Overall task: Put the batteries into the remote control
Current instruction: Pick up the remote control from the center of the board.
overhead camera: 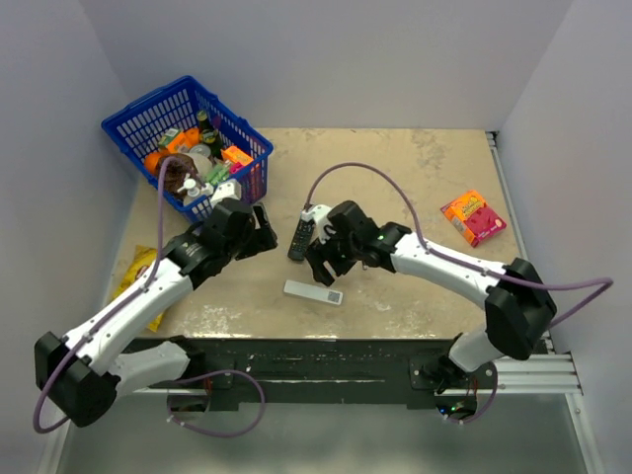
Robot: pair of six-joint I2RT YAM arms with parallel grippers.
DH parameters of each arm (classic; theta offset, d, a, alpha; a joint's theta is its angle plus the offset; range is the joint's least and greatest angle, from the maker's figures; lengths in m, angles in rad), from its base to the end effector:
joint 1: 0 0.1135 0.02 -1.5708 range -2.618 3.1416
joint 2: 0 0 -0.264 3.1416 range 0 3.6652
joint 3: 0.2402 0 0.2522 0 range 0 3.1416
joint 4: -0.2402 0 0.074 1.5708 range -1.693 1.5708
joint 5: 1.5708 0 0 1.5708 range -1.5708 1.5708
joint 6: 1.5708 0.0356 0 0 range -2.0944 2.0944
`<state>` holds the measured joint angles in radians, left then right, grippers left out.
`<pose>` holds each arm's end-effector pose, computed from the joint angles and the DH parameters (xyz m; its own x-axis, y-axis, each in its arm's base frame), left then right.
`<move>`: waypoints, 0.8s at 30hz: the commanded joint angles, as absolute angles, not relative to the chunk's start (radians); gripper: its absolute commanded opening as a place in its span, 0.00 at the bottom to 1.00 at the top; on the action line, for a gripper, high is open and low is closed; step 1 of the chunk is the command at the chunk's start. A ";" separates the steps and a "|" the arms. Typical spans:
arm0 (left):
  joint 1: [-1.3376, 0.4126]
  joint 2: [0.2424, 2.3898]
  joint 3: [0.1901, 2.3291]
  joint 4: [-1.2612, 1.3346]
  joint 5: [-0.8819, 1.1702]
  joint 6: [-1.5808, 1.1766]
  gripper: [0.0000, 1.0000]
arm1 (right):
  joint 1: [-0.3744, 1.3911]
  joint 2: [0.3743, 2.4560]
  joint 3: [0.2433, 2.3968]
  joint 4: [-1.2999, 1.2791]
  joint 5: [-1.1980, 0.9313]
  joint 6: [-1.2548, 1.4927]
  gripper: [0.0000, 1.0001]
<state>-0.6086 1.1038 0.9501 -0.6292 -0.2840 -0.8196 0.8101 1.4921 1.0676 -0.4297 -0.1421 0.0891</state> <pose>0.1937 -0.1228 0.2947 -0.6770 -0.3834 -0.6283 -0.1596 0.9098 -0.3832 0.2162 0.2345 0.2481 -0.5873 -0.4893 -0.6447 -0.7318 0.6613 0.1648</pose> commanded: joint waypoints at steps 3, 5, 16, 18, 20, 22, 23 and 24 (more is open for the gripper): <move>-0.601 0.908 0.916 -0.572 -0.514 -0.802 0.97 | 0.907 1.632 1.170 -0.534 -0.100 -0.115 0.77; -0.601 0.847 0.910 -0.560 -0.541 -0.779 0.99 | 0.911 1.658 1.184 -0.544 -0.080 -0.133 0.77; -0.601 0.736 0.865 -0.558 -0.572 -0.738 1.00 | 0.982 1.831 1.275 -0.592 -0.055 -0.163 0.73; -0.601 0.735 0.862 -0.557 -0.568 -0.732 1.00 | 0.999 1.845 1.284 -0.597 -0.052 -0.155 0.71; -0.603 0.733 0.859 -0.555 -0.565 -0.719 1.00 | 1.008 1.859 1.281 -0.592 -0.052 -0.143 0.69; -0.601 0.729 0.854 -0.546 -0.561 -0.704 1.00 | 1.012 1.868 1.278 -0.591 -0.051 -0.129 0.67; -0.601 0.729 0.850 -0.545 -0.561 -0.698 1.00 | 1.014 1.877 1.279 -0.589 -0.048 -0.124 0.64; -0.603 0.729 0.845 -0.540 -0.563 -0.695 0.99 | 1.014 1.878 1.276 -0.584 -0.035 -0.117 0.61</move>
